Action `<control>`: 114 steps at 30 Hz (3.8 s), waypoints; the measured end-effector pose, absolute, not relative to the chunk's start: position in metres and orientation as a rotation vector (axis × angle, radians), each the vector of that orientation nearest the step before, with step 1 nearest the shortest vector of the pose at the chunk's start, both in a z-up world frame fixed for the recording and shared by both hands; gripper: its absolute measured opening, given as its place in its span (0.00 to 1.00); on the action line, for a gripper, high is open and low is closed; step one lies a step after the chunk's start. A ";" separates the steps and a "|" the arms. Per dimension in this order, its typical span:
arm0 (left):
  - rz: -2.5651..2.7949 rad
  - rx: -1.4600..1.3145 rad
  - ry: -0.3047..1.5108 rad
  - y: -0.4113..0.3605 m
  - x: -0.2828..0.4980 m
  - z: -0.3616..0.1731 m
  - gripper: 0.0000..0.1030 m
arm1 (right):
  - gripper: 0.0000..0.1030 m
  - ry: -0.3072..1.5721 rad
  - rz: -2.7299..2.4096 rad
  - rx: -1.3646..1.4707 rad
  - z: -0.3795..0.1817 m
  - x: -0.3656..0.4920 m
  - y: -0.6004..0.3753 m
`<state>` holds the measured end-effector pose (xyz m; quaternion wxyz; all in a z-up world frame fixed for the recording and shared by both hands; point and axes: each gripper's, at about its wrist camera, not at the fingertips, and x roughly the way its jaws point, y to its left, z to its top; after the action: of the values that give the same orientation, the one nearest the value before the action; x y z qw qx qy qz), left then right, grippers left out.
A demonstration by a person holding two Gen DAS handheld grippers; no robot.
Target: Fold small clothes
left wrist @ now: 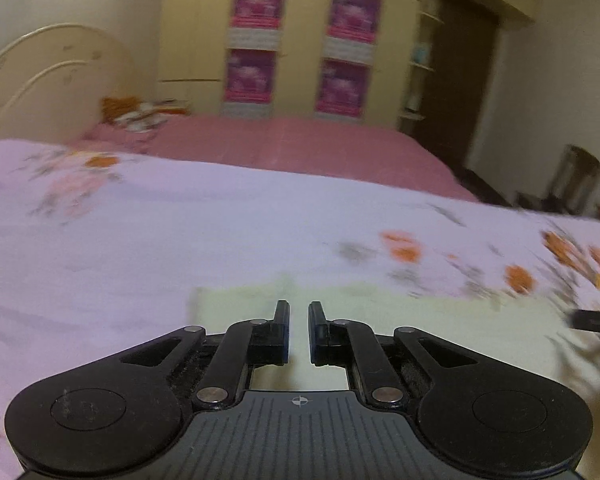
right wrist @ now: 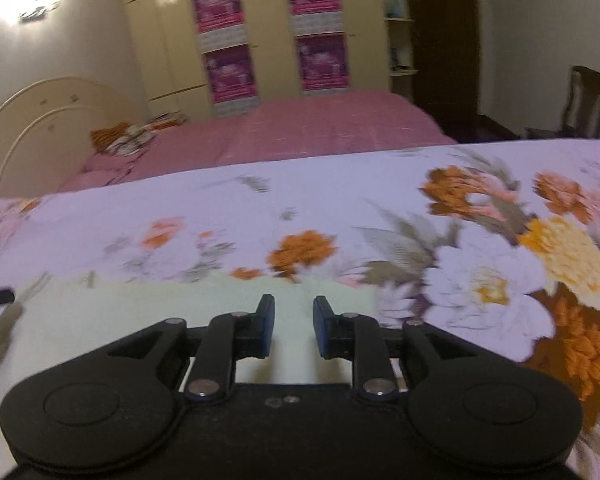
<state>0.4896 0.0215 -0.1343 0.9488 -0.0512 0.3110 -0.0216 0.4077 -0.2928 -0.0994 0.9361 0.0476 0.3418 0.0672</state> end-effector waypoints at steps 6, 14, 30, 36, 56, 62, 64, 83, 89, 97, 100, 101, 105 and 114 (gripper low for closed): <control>-0.019 -0.130 0.742 0.014 0.520 -0.165 0.09 | 0.24 0.758 0.243 0.045 -0.119 0.418 -0.244; 0.053 -0.210 0.728 0.043 0.532 -0.175 0.08 | 0.36 0.722 0.113 -0.042 -0.135 0.435 -0.264; -0.086 -0.150 0.781 -0.004 0.460 -0.160 0.20 | 0.33 0.744 0.279 -0.030 -0.118 0.376 -0.209; -0.081 -0.122 0.777 0.003 0.457 -0.162 0.20 | 0.34 0.748 0.164 -0.077 -0.129 0.372 -0.232; -0.071 -0.085 0.797 -0.017 0.403 -0.150 0.51 | 0.37 0.786 0.212 0.004 -0.112 0.318 -0.218; -0.076 -0.014 0.801 -0.018 0.395 -0.165 0.51 | 0.37 0.831 0.177 -0.041 -0.129 0.311 -0.222; -0.068 -0.030 0.813 -0.015 0.393 -0.162 0.51 | 0.37 0.821 0.161 -0.046 -0.131 0.307 -0.229; -0.056 -0.006 0.808 -0.007 0.337 -0.161 0.65 | 0.39 0.823 0.137 -0.039 -0.132 0.263 -0.248; -0.035 0.015 0.814 -0.014 0.333 -0.162 0.68 | 0.40 0.817 0.141 -0.048 -0.135 0.258 -0.249; -0.016 -0.021 0.844 -0.013 0.333 -0.155 0.70 | 0.44 0.820 0.148 0.020 -0.123 0.254 -0.251; -0.010 -0.042 0.850 -0.012 0.332 -0.152 0.70 | 0.46 0.810 0.157 0.031 -0.119 0.251 -0.250; -0.011 -0.049 0.853 -0.011 0.331 -0.151 0.70 | 0.46 0.804 0.159 0.033 -0.117 0.250 -0.249; -0.022 -0.067 0.860 -0.011 0.326 -0.147 0.71 | 0.47 0.786 0.168 0.041 -0.110 0.249 -0.247; -0.028 -0.070 0.819 -0.011 0.336 -0.133 0.71 | 0.47 0.779 0.184 0.031 -0.109 0.256 -0.237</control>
<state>0.3360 -0.0113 -0.1325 0.9165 -0.0342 0.3982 -0.0136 0.2561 -0.2373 -0.1094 0.9209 0.0151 0.3791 0.0898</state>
